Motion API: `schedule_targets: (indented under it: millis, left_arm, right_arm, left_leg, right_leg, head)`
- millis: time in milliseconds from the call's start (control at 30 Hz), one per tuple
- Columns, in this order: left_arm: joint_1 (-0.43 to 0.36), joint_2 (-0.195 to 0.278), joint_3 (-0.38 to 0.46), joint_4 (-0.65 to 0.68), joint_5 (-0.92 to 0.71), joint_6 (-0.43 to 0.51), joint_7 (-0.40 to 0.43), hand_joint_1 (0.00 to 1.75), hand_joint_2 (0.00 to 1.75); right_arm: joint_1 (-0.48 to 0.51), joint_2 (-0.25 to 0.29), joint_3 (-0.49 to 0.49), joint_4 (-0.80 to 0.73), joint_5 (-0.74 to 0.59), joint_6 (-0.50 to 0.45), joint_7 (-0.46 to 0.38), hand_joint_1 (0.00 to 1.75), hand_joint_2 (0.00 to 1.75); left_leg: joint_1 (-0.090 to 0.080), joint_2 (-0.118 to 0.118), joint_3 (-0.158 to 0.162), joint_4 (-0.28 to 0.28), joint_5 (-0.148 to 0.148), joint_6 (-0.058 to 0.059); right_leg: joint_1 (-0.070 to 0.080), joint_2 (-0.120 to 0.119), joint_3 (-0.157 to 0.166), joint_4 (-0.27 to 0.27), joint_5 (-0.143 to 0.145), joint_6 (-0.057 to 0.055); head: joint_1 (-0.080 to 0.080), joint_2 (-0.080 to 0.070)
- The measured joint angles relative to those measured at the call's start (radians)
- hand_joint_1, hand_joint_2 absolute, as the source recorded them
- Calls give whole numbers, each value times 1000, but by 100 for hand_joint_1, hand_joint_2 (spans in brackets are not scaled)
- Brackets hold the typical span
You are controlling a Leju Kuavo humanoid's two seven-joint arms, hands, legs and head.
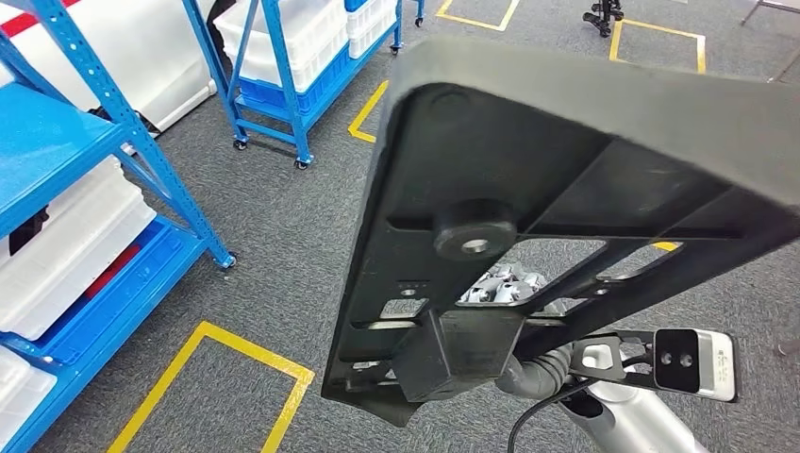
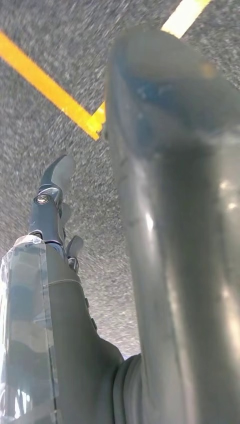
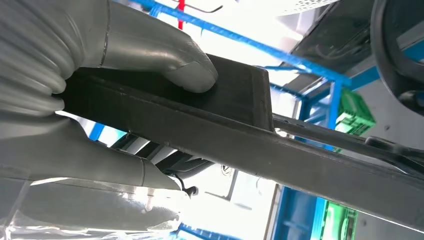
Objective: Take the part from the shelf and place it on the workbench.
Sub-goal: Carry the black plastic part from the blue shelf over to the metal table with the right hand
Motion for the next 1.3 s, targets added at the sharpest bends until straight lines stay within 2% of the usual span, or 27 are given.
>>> schedule_targets:
  millis: [67,100,167,233,300,333,367,400,433,467,533,600,633,667,700,767,833,867,900,933,967,1033,1100,1133,1200,1267,1300]
  left_arm:
    - [-1,-1,0,0,-10,-8,8,0,0]
    - [-2,-2,-1,0,-15,-14,10,0,0]
    - [-3,-5,-2,0,-22,-26,11,0,0]
    - [-3,-10,-2,0,-25,-38,6,0,0]
    - [0,-15,-2,1,-26,-48,0,0,0]
    - [1,-16,-2,1,-26,-50,-2,0,0]
    - [3,-18,-2,1,-26,-52,-5,0,0]
    - [4,-19,-2,1,-28,-55,-9,0,0]
    - [4,-20,-2,1,-30,-60,-15,0,0]
    - [3,-20,-3,1,-34,-67,-21,0,0]
    - [1,-20,-6,1,-44,-81,-31,0,0]
    - [-2,-20,-12,1,-54,-88,-31,0,0]
    - [-4,-20,-16,1,-58,-90,-30,0,0]
    - [-7,-20,-20,1,-60,-91,-28,0,0]
    - [-11,-21,-24,1,-62,-92,-26,0,0]
    - [-17,-22,-27,1,-63,-92,-23,0,0]
    - [-17,-22,-27,2,-63,-91,-19,0,0]
    - [-15,-22,-27,2,-63,-90,-18,0,0]
    - [-14,-22,-27,2,-64,-89,-16,0,0]
    - [-14,-22,-28,2,-66,-88,-15,0,0]
    - [-15,-22,-28,2,-68,-87,-12,0,0]
    - [-16,-23,-31,2,-74,-83,-6,0,0]
    - [-15,-24,-34,3,-80,-81,0,0,0]
    - [-15,-25,-35,4,-82,-80,2,0,0]
    - [-15,-28,-37,6,-83,-79,5,0,0]
    - [-16,-31,-40,7,-83,-78,6,0,0]
    - [-15,-33,-42,8,-82,-77,5,0,0]
  right_arm:
    - [6,0,-4,-2,22,-6,9,159,175]
    - [15,0,-5,-6,38,-9,14,159,175]
    - [40,0,-5,-18,74,-11,25,159,175]
    - [59,0,-5,-34,103,-10,35,159,175]
    - [71,0,-4,-45,121,-10,42,159,175]
    - [77,0,-4,-47,126,-10,44,159,175]
    - [83,0,-4,-49,129,-10,44,159,175]
    - [88,0,-4,-49,132,-9,45,159,175]
    - [92,0,-4,-50,139,-8,44,159,175]
    - [95,0,-4,-50,148,-6,41,159,175]
    - [98,0,-4,-48,172,-5,24,159,175]
    - [99,0,-4,-41,194,-8,1,159,175]
    - [99,0,-4,-38,204,-11,-8,159,175]
    - [99,0,-3,-35,211,-15,-13,159,175]
    - [100,0,-2,-33,214,-19,-16,159,175]
    - [96,0,-1,-29,215,-26,-18,159,175]
    - [94,2,0,-24,213,-29,-21,159,175]
    - [95,2,0,-20,212,-29,-23,159,175]
    - [96,3,1,-17,212,-29,-26,159,175]
    - [96,3,1,-14,212,-29,-32,159,175]
    - [96,3,1,-11,211,-29,-39,159,175]
    - [96,3,1,-8,210,-31,-57,159,175]
    - [99,3,-2,-11,208,-34,-70,159,175]
    - [104,3,-5,-15,206,-34,-73,159,175]
    - [116,3,-11,-22,203,-33,-75,159,175]
    - [123,1,-16,-29,199,-30,-76,159,175]
    - [126,0,-18,-31,197,-28,-76,159,175]
  left_leg:
    - [-6,17,3,2,-5,-8]
    - [-8,26,4,2,-7,-12]
    - [-9,41,6,2,-12,-23]
    - [-5,10,-5,37,-42,-33]
    - [-2,-39,-52,150,-106,-40]
    - [-2,-49,-84,219,-136,-42]
    - [-2,-54,-111,274,-152,-44]
    - [-2,-55,-124,296,-149,-44]
    - [-1,-56,-118,277,-126,-44]
    - [0,-61,-97,224,-89,-42]
    - [5,-103,-41,87,-23,-37]
    - [6,-139,-15,23,-5,-30]
    - [5,-139,-13,17,-6,-25]
    - [5,-127,-12,14,-2,-18]
    - [5,-116,-10,8,2,-11]
    - [7,-91,-7,-5,11,3]
    - [2,-66,-8,-7,13,10]
    - [0,-53,-8,-7,12,11]
    - [-2,-41,-9,-6,11,12]
    - [-3,-29,-9,-5,10,12]
    - [-3,-18,-9,-5,9,11]
    - [-6,1,-6,-2,4,6]
    - [-9,17,-4,1,-1,-3]
    - [-11,25,-3,1,-2,-8]
    - [-11,41,1,0,-5,-18]
    - [-6,11,-6,24,-28,-28]
    - [-3,-12,-24,67,-55,-32]
  right_leg:
    - [10,-38,47,-89,17,-12]
    - [15,-41,49,-99,14,-18]
    - [14,-20,47,-104,18,-29]
    - [9,1,47,-111,23,-41]
    - [7,24,48,-113,26,-48]
    - [7,36,47,-113,26,-49]
    - [7,49,47,-112,26,-50]
    - [7,62,47,-110,26,-50]
    - [7,76,48,-108,26,-49]
    - [6,90,48,-106,25,-49]
    - [6,116,45,-100,24,-44]
    - [4,140,37,-97,28,-32]
    - [3,152,32,-97,32,-24]
    - [1,163,29,-99,36,-16]
    - [1,161,26,-98,35,-11]
    - [4,121,0,-45,0,-4]
    - [0,71,-55,74,-63,1]
    - [-3,60,-80,130,-83,4]
    - [-6,55,-92,160,-86,6]
    - [-8,50,-88,157,-75,8]
    - [-10,43,-64,115,-49,8]
    - [-5,2,11,-20,0,4]
    - [4,-28,52,-101,16,-5]
    - [9,-27,52,-106,12,-9]
    - [9,-5,50,-109,16,-17]
    - [3,15,54,-119,22,-28]
    - [0,26,56,-122,25,-33]
  head:
    - [0,0]
    - [0,0]
    - [0,0]
    - [0,0]
    - [0,0]
    - [0,0]
    - [0,0]
    - [0,0]
    - [0,0]
    - [0,0]
    - [0,0]
    - [0,0]
    - [0,0]
    - [0,0]
    - [0,0]
    - [0,0]
    - [0,0]
    - [0,0]
    - [0,0]
    - [0,0]
    - [0,0]
    - [0,0]
    - [0,0]
    - [0,0]
    - [0,0]
    - [0,0]
    - [0,0]
